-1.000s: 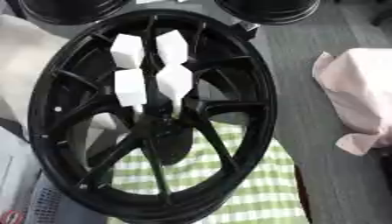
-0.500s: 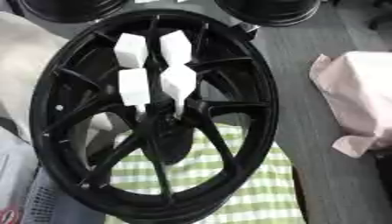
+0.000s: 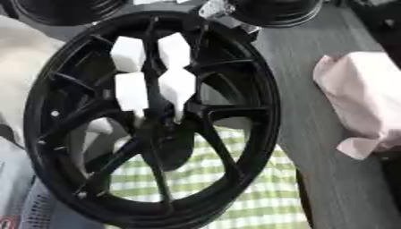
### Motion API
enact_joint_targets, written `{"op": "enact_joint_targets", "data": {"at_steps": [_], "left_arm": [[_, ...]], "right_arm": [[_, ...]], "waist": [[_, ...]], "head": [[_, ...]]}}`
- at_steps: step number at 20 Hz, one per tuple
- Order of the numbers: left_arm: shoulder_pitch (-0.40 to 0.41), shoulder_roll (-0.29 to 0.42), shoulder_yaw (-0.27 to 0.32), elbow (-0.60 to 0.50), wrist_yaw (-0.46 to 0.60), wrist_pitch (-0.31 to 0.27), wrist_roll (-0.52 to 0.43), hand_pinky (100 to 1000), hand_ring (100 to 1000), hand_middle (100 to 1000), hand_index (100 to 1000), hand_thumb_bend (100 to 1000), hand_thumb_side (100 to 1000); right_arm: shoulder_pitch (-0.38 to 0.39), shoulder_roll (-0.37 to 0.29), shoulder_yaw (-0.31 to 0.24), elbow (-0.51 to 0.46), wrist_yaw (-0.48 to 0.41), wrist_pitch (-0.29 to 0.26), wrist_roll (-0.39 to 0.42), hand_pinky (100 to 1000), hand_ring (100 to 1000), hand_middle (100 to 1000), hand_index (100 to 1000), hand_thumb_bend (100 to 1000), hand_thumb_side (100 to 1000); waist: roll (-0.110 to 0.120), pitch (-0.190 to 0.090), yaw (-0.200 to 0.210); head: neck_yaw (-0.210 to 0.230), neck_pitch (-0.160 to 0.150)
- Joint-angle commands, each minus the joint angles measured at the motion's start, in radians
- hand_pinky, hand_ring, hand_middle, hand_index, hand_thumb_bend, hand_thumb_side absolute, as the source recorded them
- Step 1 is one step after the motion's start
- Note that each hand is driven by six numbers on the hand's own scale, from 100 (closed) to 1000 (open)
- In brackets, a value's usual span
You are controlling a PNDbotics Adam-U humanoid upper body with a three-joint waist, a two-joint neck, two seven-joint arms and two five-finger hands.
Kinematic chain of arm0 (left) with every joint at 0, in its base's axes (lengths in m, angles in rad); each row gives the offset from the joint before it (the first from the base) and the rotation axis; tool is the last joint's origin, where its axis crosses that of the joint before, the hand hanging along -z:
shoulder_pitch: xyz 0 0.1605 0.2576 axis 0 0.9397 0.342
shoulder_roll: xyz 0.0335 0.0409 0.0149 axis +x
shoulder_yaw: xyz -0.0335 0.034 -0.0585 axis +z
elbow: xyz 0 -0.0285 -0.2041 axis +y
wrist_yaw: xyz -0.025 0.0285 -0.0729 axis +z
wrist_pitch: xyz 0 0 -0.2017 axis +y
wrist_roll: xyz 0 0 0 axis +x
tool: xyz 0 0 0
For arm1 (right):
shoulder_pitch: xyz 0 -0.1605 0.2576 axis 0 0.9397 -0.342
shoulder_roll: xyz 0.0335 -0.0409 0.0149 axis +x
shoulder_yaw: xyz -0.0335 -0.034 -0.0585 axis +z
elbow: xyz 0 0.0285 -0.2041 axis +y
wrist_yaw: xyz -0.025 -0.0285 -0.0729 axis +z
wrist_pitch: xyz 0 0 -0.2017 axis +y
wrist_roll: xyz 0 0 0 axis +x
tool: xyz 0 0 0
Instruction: Pull the pin out of the wheel hub.
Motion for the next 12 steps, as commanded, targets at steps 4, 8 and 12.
{"op": "enact_joint_targets", "data": {"at_steps": [4,8,12], "left_arm": [[-0.005,0.020,0.012,-0.014,-0.010,0.002,0.002,769,800,718,838,892,645],[-0.006,0.017,0.012,-0.012,-0.012,0.001,0.002,768,800,718,838,893,645],[-0.007,0.017,0.013,-0.011,-0.012,0.000,0.004,768,800,719,837,893,645]], "right_arm": [[-0.041,0.034,-0.019,0.067,0.073,-0.072,0.105,861,807,779,831,600,211],[-0.051,0.051,-0.035,0.090,0.074,-0.095,0.168,863,810,782,835,592,205],[-0.055,0.061,-0.038,0.107,0.072,-0.100,0.187,862,809,781,835,594,199]], "waist": [[0.008,-0.012,0.006],[0.012,-0.011,0.009],[0.015,-0.011,0.012]], "head": [[-0.019,-0.027],[-0.018,-0.040],[-0.018,-0.037]]}}
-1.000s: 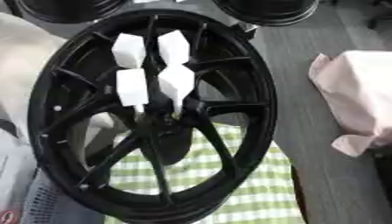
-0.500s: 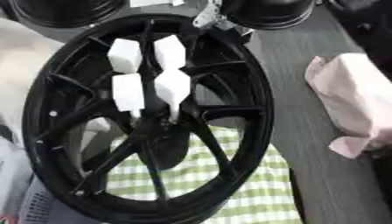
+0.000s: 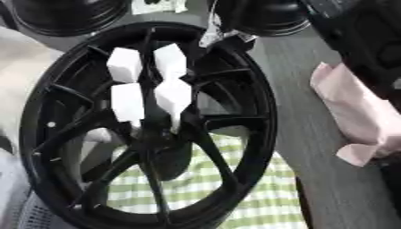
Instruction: Pull the pin out of the wheel hub.
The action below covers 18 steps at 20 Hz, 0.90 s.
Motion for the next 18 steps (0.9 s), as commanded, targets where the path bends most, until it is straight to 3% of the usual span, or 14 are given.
{"op": "enact_joint_targets", "data": {"at_steps": [1,18], "left_arm": [[-0.007,0.017,0.013,-0.010,-0.009,-0.001,0.003,768,800,718,837,893,645],[-0.019,0.007,0.015,-0.002,-0.006,0.000,0.006,764,799,717,834,893,642]], "right_arm": [[-0.027,-0.005,-0.016,0.009,0.003,-0.005,0.016,862,809,783,836,595,200],[-0.016,0.032,0.017,0.077,-0.032,0.026,0.025,849,788,762,827,616,219]], "waist": [[0.005,-0.015,0.003],[0.001,-0.012,0.011]], "head": [[-0.004,-0.005],[-0.004,-0.004]]}}
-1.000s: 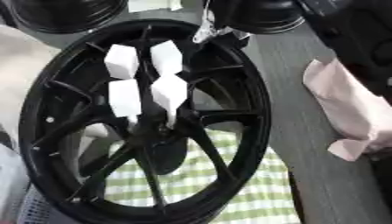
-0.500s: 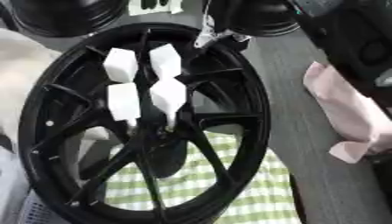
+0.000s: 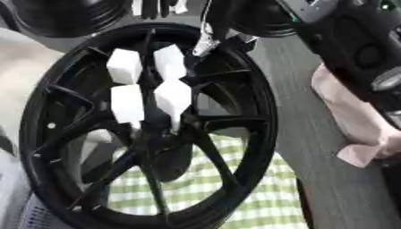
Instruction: Pull the pin out of the wheel hub.
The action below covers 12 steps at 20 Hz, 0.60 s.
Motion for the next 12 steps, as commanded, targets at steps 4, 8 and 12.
{"op": "enact_joint_targets", "data": {"at_steps": [4,8,12], "left_arm": [[-0.012,0.017,0.015,-0.007,-0.006,-0.001,0.005,763,799,716,834,894,642],[-0.014,0.014,0.015,-0.007,-0.006,-0.001,0.005,763,798,716,833,894,641],[-0.014,0.011,0.016,-0.006,-0.006,-0.001,0.006,762,799,716,833,895,642]], "right_arm": [[-0.006,-0.008,-0.005,0.012,0.008,0.017,-0.019,844,780,749,811,610,220],[0.003,-0.006,-0.003,0.021,0.022,0.026,-0.046,838,771,736,794,604,217],[0.010,-0.004,0.000,0.031,0.030,0.032,-0.065,836,766,730,788,598,216]], "waist": [[0.000,-0.012,0.005],[0.001,-0.009,0.008],[0.002,-0.008,0.010]], "head": [[0.001,-0.001],[0.002,0.002],[0.001,0.003]]}}
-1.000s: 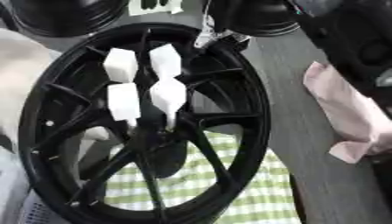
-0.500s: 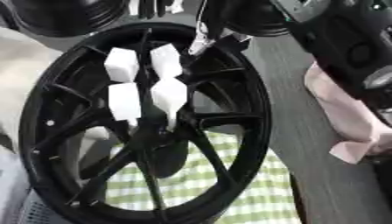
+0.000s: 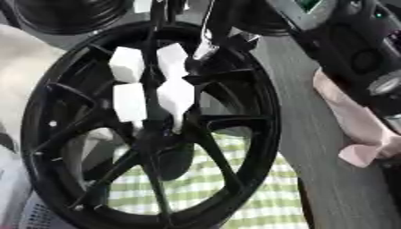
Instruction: Pull the pin out of the wheel hub.
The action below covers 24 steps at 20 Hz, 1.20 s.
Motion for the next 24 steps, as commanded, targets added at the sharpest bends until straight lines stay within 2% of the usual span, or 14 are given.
{"op": "enact_joint_targets", "data": {"at_steps": [1,19,24], "left_arm": [[-0.012,0.016,0.016,-0.009,-0.006,0.000,0.004,762,799,716,833,895,641],[-0.023,0.009,0.019,-0.005,-0.005,0.001,0.009,759,796,709,831,896,640],[-0.023,0.006,0.021,-0.005,-0.005,0.001,0.012,758,779,704,829,898,639]], "right_arm": [[-0.013,-0.007,-0.006,0.006,0.010,0.006,-0.019,835,765,729,787,597,218],[0.008,0.011,0.016,0.042,-0.015,0.026,-0.017,825,750,698,763,592,208],[0.012,0.017,0.020,0.049,-0.025,0.033,-0.017,820,741,680,740,564,194]], "waist": [[0.005,-0.014,0.003],[-0.003,-0.012,0.011],[-0.007,-0.010,0.013]], "head": [[0.000,0.002],[0.007,0.020],[0.007,0.022]]}}
